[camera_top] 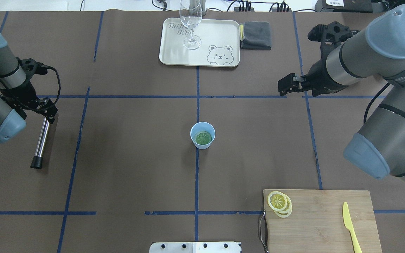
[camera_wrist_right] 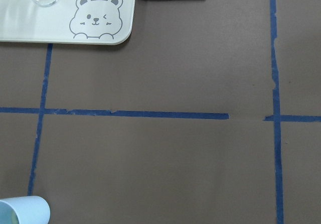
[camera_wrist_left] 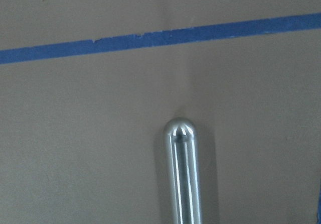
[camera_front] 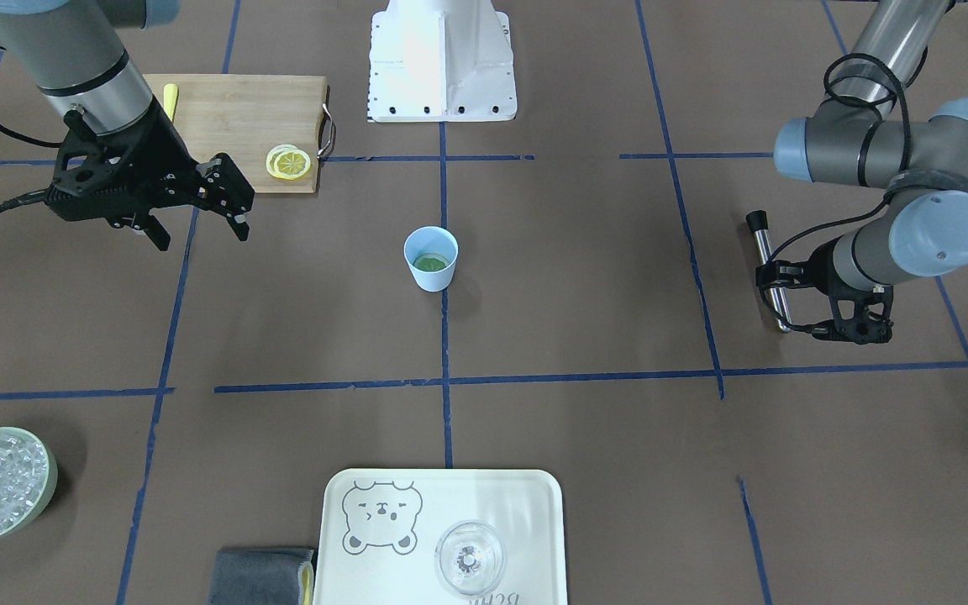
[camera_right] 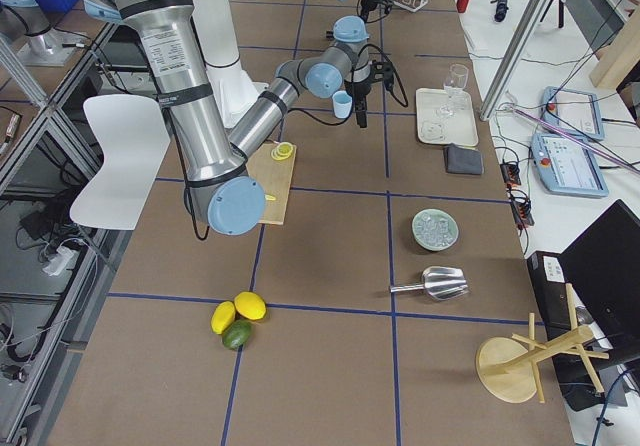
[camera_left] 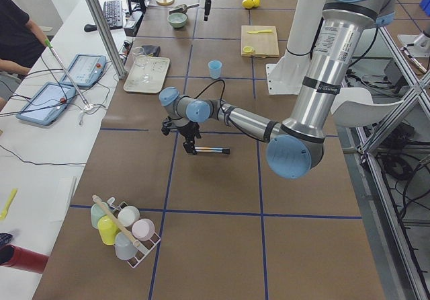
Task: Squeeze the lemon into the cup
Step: 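Grasp the steel muddler upright with the left gripper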
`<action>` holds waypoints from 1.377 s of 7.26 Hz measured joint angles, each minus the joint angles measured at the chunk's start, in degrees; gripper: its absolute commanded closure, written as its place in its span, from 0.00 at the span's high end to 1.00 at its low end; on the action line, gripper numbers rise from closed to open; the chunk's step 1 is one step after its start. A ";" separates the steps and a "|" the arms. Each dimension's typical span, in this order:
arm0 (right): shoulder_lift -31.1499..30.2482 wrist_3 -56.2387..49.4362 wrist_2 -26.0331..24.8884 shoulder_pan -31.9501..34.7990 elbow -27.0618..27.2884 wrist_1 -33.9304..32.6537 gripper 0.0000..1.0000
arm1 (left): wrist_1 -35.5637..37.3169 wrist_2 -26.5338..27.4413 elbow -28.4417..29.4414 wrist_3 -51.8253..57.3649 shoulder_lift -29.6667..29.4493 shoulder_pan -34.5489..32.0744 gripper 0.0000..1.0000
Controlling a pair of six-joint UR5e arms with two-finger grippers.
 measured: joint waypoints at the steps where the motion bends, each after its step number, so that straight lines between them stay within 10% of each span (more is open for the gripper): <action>1: 0.04 -0.02 0.02 0.09 0.00 0.00 1.00 | -0.05 -0.04 0.90 -0.11 -0.54 0.29 1.00; 7: 0.25 0.01 0.28 0.51 0.05 0.00 1.00 | -3.29 -0.45 3.77 -1.81 -0.17 0.55 0.99; 10: 0.26 -0.03 0.54 0.68 0.32 -0.02 1.00 | -3.75 -0.55 4.03 -2.04 -0.20 0.56 0.52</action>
